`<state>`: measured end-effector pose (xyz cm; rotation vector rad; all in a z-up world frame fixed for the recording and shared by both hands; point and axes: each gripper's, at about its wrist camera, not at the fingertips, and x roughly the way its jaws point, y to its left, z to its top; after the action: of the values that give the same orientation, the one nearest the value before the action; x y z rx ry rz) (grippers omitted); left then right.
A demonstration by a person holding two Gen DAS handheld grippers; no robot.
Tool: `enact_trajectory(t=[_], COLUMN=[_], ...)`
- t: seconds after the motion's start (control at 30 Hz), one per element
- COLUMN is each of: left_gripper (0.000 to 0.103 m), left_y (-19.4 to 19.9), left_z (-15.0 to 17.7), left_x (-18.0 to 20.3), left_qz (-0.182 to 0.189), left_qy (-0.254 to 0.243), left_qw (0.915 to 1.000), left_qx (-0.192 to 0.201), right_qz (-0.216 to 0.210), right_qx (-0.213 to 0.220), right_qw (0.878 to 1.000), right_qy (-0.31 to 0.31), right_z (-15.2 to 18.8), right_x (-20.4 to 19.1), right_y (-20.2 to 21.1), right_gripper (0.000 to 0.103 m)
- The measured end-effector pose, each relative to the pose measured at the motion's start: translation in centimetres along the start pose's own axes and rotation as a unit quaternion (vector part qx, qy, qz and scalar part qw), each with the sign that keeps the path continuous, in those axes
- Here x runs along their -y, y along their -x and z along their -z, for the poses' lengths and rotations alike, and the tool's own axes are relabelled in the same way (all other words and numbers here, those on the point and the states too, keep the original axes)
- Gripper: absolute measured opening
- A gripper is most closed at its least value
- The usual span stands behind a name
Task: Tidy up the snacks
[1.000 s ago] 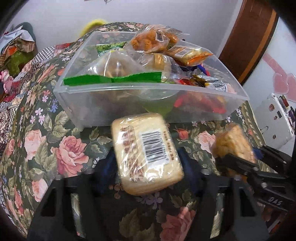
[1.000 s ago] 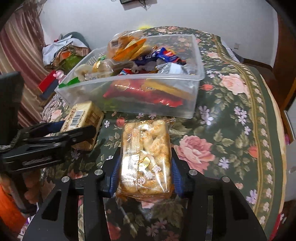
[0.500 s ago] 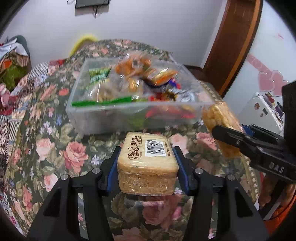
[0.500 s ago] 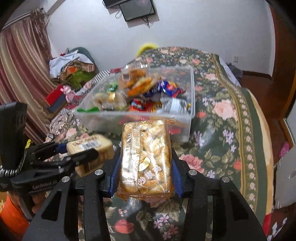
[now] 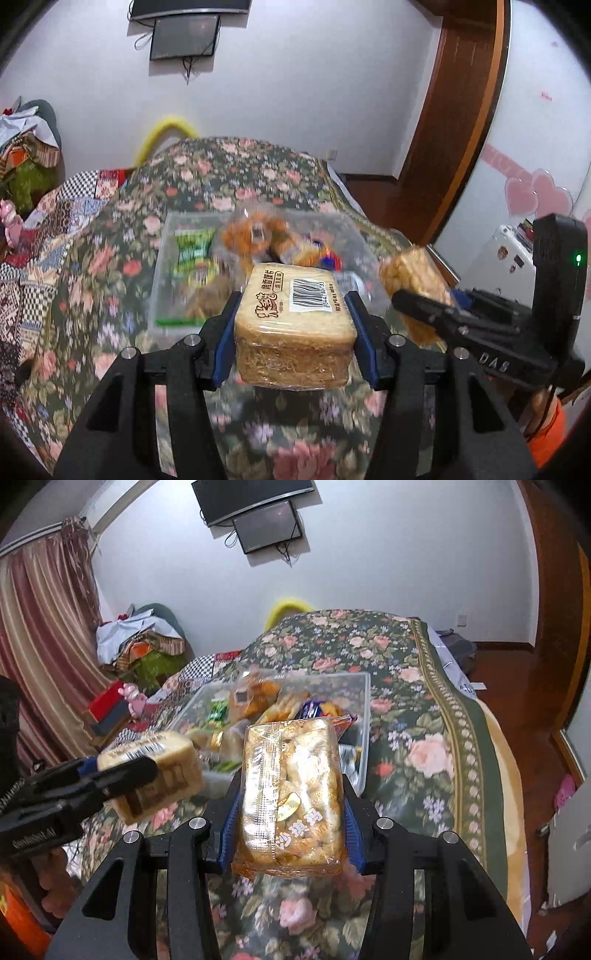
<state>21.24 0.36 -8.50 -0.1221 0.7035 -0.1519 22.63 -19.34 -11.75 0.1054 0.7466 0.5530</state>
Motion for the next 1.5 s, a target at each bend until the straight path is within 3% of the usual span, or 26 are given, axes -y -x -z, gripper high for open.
enact_trajectory(t=[0.2, 0.43, 0.63, 0.9, 1.23, 1.4, 1.5], left_gripper=[0.054, 0.055, 0.058, 0.058, 0.058, 0.06, 0.071], left_y=[-2.6, -6.2, -5.6, -2.0, 7.9, 12.4, 15.0], left_z=[-1.8, -2.0, -1.8, -1.3, -0.9, -0.4, 0.0], left_x=[0.1, -0.6, -1.4, -1.5, -0.1, 1.0, 1.6], left_qz=[-0.007, -0.031, -0.026, -0.029, -0.037, -0.039, -0.04], left_qy=[0.0, 0.009, 0.021, 0.014, -0.012, -0.027, -0.031], left_qw=[0.9999, 0.9994, 0.9994, 0.9995, 0.9948, 0.989, 0.9843], left_qx=[0.01, -0.011, -0.008, 0.007, 0.095, 0.14, 0.169], right_qz=[0.005, 0.011, 0.013, 0.01, 0.015, 0.01, 0.01], right_qx=[0.004, -0.012, -0.01, -0.001, 0.058, 0.1, 0.126], right_qw=[1.0, 1.0, 1.0, 1.0, 0.997, 0.994, 0.991], right_qy=[-0.007, -0.016, -0.008, 0.0, 0.039, 0.044, 0.052], right_z=[-1.8, -3.0, -3.0, -2.7, -2.9, -2.9, -2.8], right_x=[0.6, 1.1, 0.8, 0.1, -3.1, -4.8, -5.8], right_y=[-1.9, -5.1, -4.8, -1.9, 5.2, 8.9, 10.9], right_gripper=[0.043, 0.046, 0.05, 0.05, 0.05, 0.063, 0.069])
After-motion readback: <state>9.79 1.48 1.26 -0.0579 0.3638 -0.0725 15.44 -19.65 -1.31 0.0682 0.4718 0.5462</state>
